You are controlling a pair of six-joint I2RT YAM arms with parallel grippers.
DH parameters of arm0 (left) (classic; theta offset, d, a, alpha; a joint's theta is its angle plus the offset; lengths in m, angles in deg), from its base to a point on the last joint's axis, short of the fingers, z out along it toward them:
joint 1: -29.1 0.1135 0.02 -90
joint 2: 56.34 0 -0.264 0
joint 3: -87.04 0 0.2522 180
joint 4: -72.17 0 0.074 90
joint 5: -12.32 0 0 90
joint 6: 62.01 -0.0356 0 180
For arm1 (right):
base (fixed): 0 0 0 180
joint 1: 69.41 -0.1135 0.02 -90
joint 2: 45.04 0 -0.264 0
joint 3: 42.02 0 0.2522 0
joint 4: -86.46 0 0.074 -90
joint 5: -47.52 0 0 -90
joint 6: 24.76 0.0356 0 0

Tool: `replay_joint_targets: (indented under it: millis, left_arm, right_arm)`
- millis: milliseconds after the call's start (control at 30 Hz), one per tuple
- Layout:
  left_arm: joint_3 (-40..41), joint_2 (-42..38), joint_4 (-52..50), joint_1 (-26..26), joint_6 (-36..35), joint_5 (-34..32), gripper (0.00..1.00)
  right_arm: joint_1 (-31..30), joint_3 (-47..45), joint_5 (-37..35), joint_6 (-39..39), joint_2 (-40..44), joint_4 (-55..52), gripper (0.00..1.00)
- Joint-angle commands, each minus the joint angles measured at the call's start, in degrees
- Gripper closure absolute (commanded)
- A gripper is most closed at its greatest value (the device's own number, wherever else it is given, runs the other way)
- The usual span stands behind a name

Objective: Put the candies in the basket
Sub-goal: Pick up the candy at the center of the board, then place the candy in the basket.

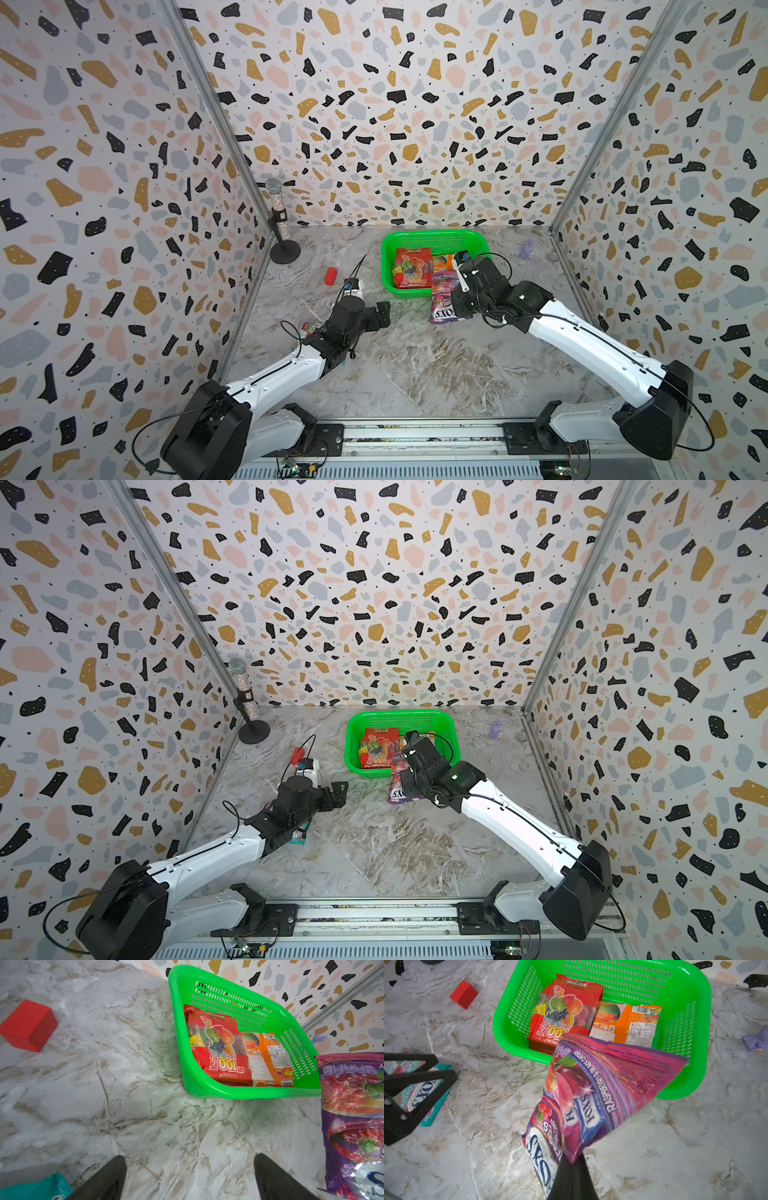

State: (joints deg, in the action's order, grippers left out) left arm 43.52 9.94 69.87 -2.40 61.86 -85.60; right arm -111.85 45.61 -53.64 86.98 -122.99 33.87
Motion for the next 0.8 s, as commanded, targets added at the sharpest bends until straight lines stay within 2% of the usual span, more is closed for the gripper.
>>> replay_joint_targets:
  millis: [0,133,233,433,533,767]
  left_arm:
    - [-0.47,-2.17,-1.23,-0.05,2.76,-8.51,0.00]
    - [-0.02,-5.02,-6.89,-0.04,6.81,-17.64,0.00]
    - [1.70,-7.33,-7.42,0.04,8.86,-22.40,0.00]
    - [4.37,-12.35,-7.53,0.04,10.69,-26.19,0.00]
    - [5.21,-14.26,-7.42,0.04,11.24,-27.26,0.00]
    - [5.02,-14.19,-7.42,0.04,11.23,-26.84,0.00]
  right_arm:
    - [2.84,8.66,1.19,-1.16,-4.93,1.04,1.00]
    - [4.63,19.87,2.49,-1.78,-15.49,0.76,1.00]
    - [5.70,29.62,3.88,-1.96,-24.56,-0.71,1.00]
    - [8.08,48.38,11.61,-1.52,-41.19,-4.73,1.00]
    - [9.15,52.03,15.89,-0.82,-46.19,-4.68,1.00]
    - [12.26,50.02,18.63,0.24,-52.56,-7.58,1.00]
